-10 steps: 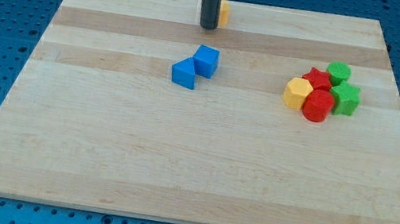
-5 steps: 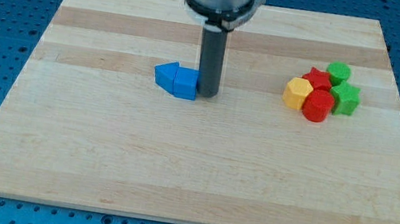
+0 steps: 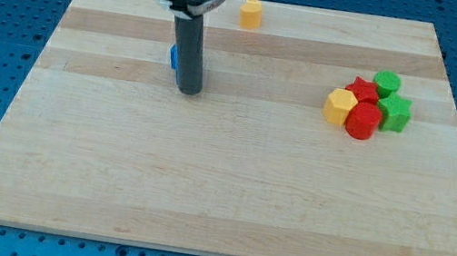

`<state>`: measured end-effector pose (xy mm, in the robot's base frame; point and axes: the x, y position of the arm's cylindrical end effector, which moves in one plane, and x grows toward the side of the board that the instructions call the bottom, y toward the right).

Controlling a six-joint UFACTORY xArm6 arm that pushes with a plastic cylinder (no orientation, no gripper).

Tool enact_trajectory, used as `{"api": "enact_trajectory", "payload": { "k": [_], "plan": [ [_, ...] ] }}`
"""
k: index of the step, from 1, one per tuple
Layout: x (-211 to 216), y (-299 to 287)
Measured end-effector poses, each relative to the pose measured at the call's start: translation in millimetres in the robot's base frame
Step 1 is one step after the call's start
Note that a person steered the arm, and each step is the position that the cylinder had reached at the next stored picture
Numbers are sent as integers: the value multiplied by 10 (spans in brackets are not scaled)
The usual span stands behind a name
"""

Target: Move the blue cube and the blue triangle to the top center

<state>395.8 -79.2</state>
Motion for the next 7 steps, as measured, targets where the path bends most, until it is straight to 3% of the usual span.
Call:
{"api": "enact_trajectory", "payload": {
  "k": [3,7],
  "plan": [
    [-419,-621],
    [-969,-709]
  ]
}}
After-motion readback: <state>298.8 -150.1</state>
